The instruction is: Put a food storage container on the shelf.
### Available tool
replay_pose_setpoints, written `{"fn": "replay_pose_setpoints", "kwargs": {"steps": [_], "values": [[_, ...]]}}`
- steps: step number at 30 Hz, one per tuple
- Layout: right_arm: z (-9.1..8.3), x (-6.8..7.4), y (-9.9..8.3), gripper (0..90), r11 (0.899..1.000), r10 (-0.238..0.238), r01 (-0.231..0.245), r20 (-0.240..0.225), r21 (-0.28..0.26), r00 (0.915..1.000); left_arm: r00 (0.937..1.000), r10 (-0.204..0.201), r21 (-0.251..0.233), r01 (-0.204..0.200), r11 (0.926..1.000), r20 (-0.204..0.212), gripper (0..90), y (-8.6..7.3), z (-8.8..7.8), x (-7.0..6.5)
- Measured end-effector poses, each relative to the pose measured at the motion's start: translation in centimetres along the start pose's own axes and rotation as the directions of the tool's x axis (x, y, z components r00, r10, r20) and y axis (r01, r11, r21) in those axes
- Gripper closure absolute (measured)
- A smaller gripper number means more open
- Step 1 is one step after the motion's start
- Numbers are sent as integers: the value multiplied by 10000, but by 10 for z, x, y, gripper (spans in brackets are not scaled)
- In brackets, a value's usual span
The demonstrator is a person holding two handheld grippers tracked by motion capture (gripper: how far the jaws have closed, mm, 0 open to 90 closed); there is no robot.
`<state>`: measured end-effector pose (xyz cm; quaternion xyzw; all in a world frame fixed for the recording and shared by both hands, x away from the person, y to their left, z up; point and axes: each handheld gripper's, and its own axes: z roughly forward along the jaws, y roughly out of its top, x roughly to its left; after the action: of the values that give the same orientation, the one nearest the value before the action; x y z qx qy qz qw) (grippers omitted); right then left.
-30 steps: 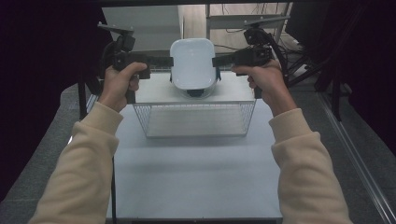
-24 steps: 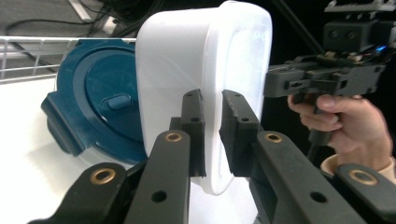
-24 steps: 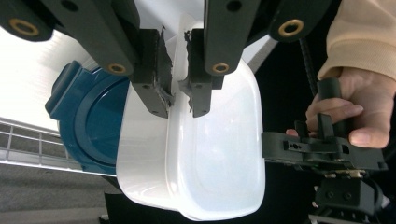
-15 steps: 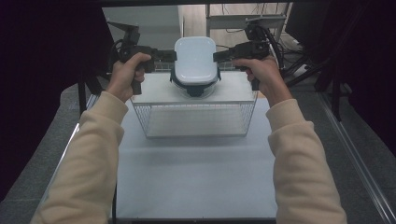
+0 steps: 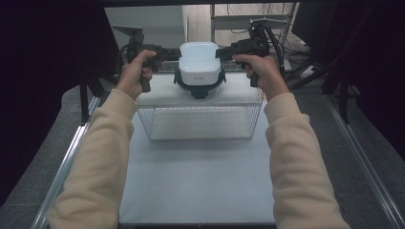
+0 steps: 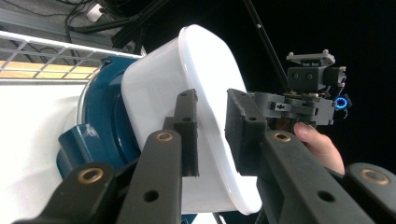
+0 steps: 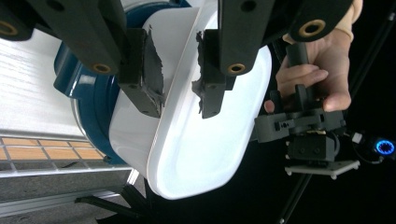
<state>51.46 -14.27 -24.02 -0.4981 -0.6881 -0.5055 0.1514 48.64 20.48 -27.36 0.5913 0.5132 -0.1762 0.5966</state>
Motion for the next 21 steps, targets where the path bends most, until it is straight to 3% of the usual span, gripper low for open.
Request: {"fn": "replay_pose_setpoints", "kwargs": {"steps": [8,9,11,15,16,17,18,19,20,21], "values": [[5,-4,-2,692,9994,199,-202,-87,-271,9998,9999,-121,-219,123,9997,82,727,-3,1,7],[5,-3,-3,679,9993,176,-178,-49,-329,9998,10000,-88,-225,89,9997,29,687,-3,1,7],[5,0,-4,615,9993,23,-20,90,-367,10000,9998,37,-296,-30,9996,220,621,-3,3,7],[3,13,-8,433,9940,-456,506,533,-969,9975,9996,170,-614,-156,9980,220,460,-4,3,4],[3,13,-8,433,9940,-456,506,533,-969,9975,9992,388,-798,-377,9961,118,460,-5,0,1],[0,18,-10,397,9892,-811,891,719,-1164,9941,9988,486,-852,-478,9952,71,420,-6,-2,-2],[-4,24,-14,367,9826,-1242,1346,866,-1277,9885,9966,816,-953,-825,9920,-134,380,-9,-7,-7],[-4,24,-14,367,9826,-1242,1346,866,-1277,9885,9966,816,-953,-825,9920,-134,368,-9,-7,-7],[-10,32,-19,335,9703,-1890,2039,1177,-1301,9749,9856,1529,-861,-1589,9835,-724,356,-15,-14,-16],[-10,32,-19,335,9703,-1890,2039,1177,-1301,9749,9856,1529,-861,-1589,9835,-724,345,-15,-14,-16]]}}
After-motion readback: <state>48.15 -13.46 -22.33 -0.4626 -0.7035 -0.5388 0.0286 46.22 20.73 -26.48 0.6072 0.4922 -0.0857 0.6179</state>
